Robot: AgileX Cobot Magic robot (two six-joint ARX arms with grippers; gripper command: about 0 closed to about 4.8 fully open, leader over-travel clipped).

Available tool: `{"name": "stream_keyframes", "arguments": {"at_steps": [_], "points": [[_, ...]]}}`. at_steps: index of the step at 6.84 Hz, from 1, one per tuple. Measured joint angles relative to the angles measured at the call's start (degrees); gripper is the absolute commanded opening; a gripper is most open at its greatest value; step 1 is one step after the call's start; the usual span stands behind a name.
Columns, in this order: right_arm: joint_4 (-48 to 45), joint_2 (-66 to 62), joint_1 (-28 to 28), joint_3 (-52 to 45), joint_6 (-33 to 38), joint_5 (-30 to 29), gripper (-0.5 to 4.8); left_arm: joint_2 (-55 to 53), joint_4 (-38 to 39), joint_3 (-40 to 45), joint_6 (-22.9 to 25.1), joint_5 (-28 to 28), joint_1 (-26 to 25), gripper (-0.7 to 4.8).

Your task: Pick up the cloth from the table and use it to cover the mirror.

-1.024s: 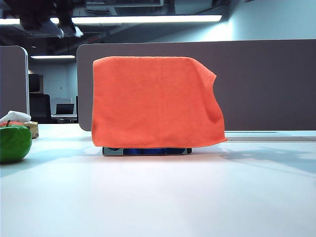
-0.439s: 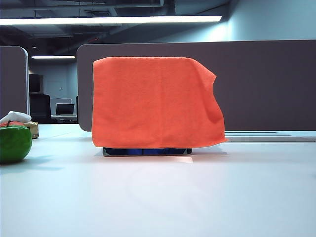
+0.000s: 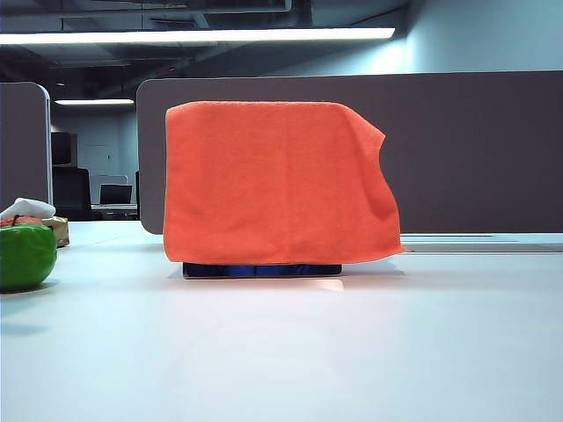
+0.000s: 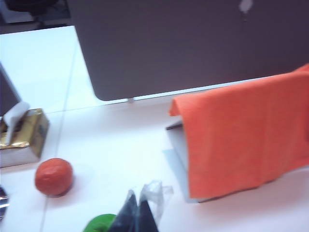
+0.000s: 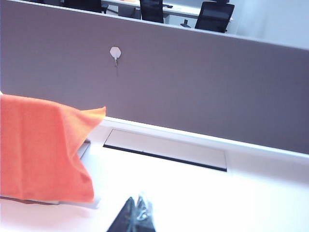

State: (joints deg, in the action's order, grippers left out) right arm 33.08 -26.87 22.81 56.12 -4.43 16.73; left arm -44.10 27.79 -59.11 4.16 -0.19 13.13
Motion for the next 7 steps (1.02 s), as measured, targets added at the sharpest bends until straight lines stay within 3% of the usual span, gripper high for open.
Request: {"name": "stream_keyframes", "arguments": {"at_steps": [1,2,3,4,7], "points": [[-0.07,1.86,0.0,-1.44,0.46,0.02,-0.05,1.6,0.0,1.11,-0.63,-0.83,0.0,-0.06],[-4.94,21.09,0.0,-17.11,1.51,-0.02,-0.05,18.45,0.39,14.14,-4.52,-2.23,0.0,-0.06],[-5.4,26.62,0.0,-24.98,1.4,-0.02,-0.05,33.57,-0.13,22.91,-7.93,-2.38,0.02,-0.06],[-6.45,26.64,0.0,-29.35,1.38,-0.35,-0.05,41.92,0.48,25.53,-10.58,-2.56,0.02,-0.06],[-16.94,26.67,-0.02,-40.3,1.18,-5.84,-0.04,43.89,3.91,27.89,-11.32,-6.27,0.02,-0.06]]}}
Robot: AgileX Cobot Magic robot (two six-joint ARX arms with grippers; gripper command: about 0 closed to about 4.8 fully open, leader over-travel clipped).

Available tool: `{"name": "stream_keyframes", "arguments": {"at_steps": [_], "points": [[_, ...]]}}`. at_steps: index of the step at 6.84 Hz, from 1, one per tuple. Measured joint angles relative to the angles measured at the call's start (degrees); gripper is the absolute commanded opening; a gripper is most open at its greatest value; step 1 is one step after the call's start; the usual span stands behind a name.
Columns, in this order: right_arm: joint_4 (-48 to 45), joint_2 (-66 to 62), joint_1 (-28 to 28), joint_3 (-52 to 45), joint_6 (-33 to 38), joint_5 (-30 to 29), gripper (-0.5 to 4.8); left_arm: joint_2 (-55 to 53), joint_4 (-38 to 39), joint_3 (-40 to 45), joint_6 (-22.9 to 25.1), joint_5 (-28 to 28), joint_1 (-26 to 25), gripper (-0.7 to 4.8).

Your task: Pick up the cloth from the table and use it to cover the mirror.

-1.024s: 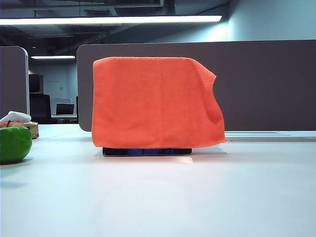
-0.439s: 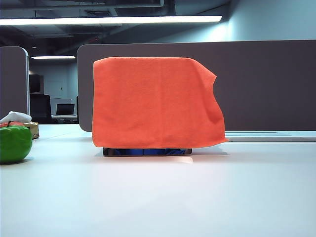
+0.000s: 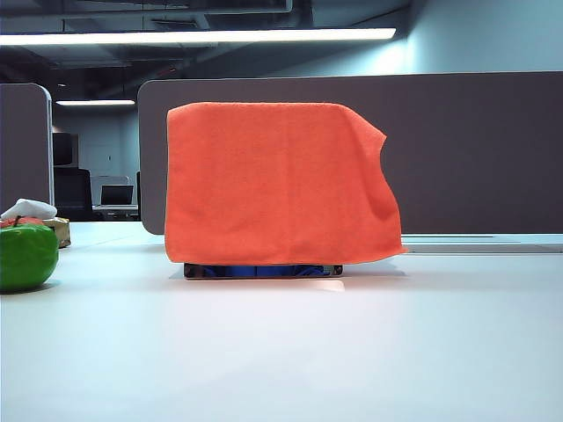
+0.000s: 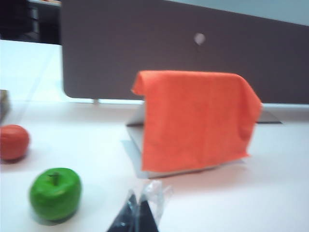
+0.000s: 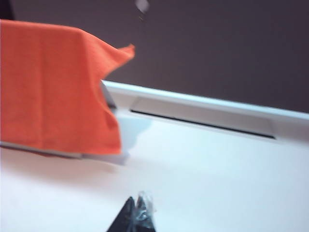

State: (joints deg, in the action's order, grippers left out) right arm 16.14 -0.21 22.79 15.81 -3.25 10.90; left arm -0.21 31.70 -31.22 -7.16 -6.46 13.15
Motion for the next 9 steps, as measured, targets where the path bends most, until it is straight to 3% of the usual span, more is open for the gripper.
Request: {"name": "stream_keyframes", "arguments": {"at_steps": [2,3,4,6,7,9], "points": [[-10.86,0.02,-0.35,-9.77,0.0,-0.59,-0.04,0.0,0.22,7.04,-0.24,-1.07,0.0,-0.06],[-15.26,0.02,-0.35,-14.58,1.33,-0.59,-0.04,-0.02,-4.94,10.45,-0.39,-0.92,0.0,-0.06],[-16.9,0.02,-0.37,-15.47,1.73,-0.5,-0.04,0.02,-5.27,12.81,-0.42,1.38,0.0,-0.06],[-19.45,0.02,-12.17,-15.47,1.33,-1.95,-0.04,0.0,-18.21,24.39,-0.61,2.58,0.0,-0.06],[-20.2,0.02,-18.12,-15.47,1.44,-6.49,-0.04,0.02,-22.71,27.41,-0.44,2.58,0.0,-0.06],[-20.2,0.02,-20.83,-15.47,1.53,-9.25,-0.05,0.02,-23.15,28.5,0.31,2.58,0.0,-0.06]]}}
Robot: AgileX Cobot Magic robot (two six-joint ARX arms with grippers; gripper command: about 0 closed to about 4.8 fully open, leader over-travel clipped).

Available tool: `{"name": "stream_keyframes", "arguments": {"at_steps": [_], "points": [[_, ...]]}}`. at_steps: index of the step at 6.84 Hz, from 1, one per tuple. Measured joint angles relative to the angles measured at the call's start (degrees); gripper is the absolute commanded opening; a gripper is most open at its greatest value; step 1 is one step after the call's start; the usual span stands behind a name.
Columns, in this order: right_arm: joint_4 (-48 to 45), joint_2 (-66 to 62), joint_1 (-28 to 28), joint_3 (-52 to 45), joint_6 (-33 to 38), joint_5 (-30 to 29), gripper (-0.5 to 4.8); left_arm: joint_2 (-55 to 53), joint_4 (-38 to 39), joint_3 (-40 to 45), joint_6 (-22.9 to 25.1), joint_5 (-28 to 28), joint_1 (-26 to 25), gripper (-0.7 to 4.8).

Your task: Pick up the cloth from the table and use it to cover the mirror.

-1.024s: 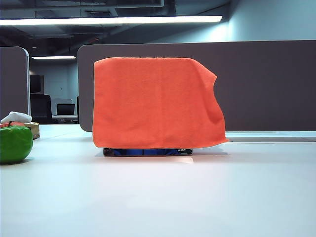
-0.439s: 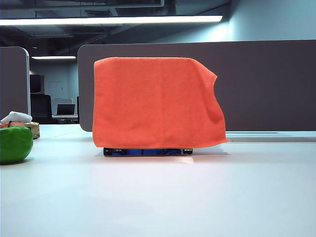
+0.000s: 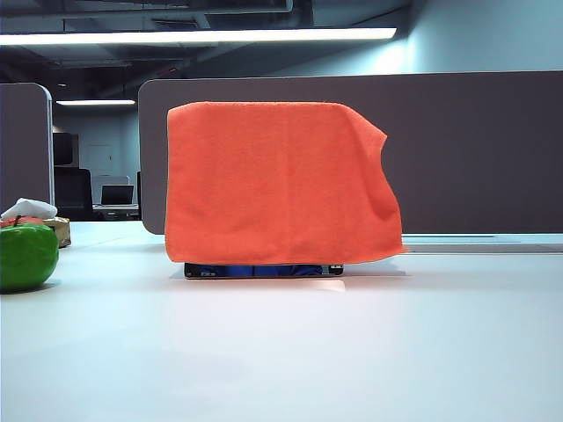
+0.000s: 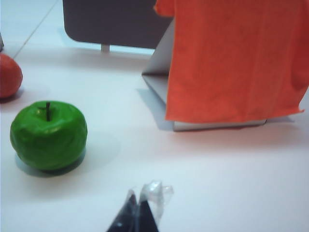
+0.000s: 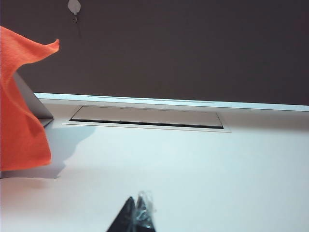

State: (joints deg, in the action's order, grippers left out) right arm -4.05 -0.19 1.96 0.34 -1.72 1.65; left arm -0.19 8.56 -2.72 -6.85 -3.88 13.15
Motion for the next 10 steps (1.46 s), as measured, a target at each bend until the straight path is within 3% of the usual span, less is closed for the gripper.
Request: {"name": "stream_keyframes", "arguments": {"at_steps": [1,3,4,7,8,9,10], "points": [[0.13,0.0,-3.32,0.0,1.75,-9.35,-0.05,0.02,0.42,2.27,5.18,5.46,-2.8,-0.06],[0.13,0.0,-3.34,0.0,1.92,-10.21,-0.05,0.02,0.39,2.27,5.33,5.2,-5.68,-0.06],[0.13,0.0,-3.34,0.0,2.64,-11.91,-0.05,0.02,-0.04,2.27,4.98,-1.14,-13.16,-0.06],[0.13,0.0,-3.34,0.0,2.99,-12.98,-0.05,0.02,-0.07,2.27,4.83,-1.53,-13.16,-0.06],[1.99,0.0,-1.92,0.0,3.02,-14.71,-0.05,0.02,-1.51,2.27,7.37,0.04,-13.16,-0.06],[2.19,0.0,-0.11,0.0,2.99,-14.05,-0.05,0.02,-1.55,2.27,10.29,0.04,-13.16,-0.06],[3.08,0.0,0.22,0.0,1.79,-9.64,-0.05,0.02,-7.23,2.27,9.79,0.02,-13.16,-0.06]]}}
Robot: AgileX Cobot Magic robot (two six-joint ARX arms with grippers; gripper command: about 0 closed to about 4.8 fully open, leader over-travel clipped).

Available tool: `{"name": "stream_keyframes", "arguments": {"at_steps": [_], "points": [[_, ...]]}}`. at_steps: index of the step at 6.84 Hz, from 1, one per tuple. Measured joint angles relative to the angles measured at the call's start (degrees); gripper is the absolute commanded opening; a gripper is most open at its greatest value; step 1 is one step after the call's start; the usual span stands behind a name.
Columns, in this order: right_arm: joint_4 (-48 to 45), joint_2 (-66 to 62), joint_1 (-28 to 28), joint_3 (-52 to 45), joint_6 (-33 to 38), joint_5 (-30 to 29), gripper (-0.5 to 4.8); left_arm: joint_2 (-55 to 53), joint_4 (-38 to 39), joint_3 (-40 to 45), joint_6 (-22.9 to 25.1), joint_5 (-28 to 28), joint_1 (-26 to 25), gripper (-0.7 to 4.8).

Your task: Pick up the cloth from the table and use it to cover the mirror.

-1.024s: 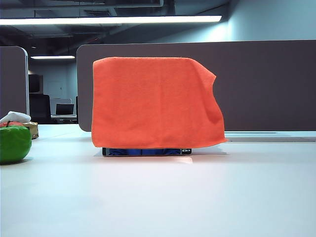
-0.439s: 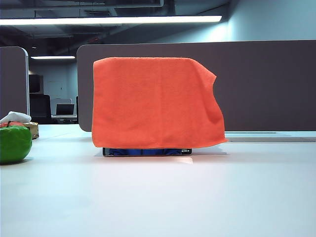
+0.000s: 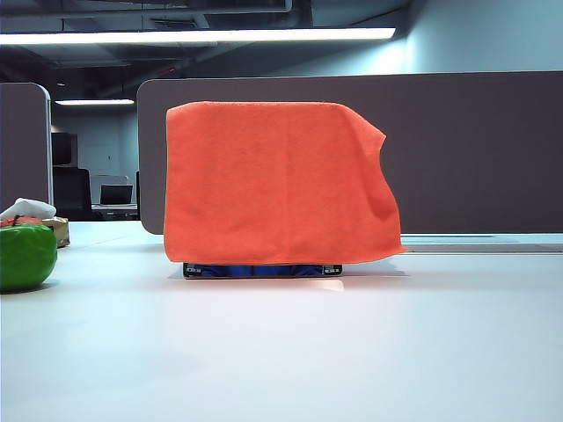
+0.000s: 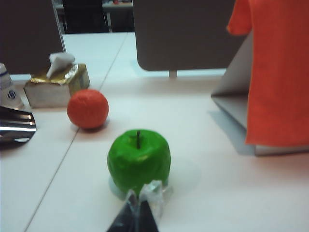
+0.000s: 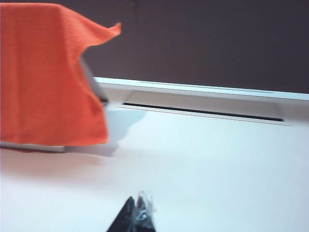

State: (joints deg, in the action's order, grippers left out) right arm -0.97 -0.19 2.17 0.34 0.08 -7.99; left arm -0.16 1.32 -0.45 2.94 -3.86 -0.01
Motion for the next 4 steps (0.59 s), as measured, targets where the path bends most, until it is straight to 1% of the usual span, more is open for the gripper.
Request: {"name": "stream_keyframes", "arguments": {"at_steps": [1,2,3,4], "points": [[-0.02,0.0,-0.02,0.0,-0.13,3.93,-0.05,0.0,-1.4,0.0,-2.84,0.0,0.0,-0.06],[-0.02,0.0,-0.02,0.0,-0.13,4.52,-0.05,0.0,-1.53,0.0,-5.81,0.0,0.0,-0.06],[-0.02,0.0,-0.02,0.0,-0.13,4.59,-0.05,0.0,-1.53,0.0,-6.97,0.0,0.0,-0.05],[-0.02,0.0,-0.02,0.0,-0.13,4.59,-0.05,0.0,-1.53,0.0,-10.23,0.0,0.0,-0.06]]}}
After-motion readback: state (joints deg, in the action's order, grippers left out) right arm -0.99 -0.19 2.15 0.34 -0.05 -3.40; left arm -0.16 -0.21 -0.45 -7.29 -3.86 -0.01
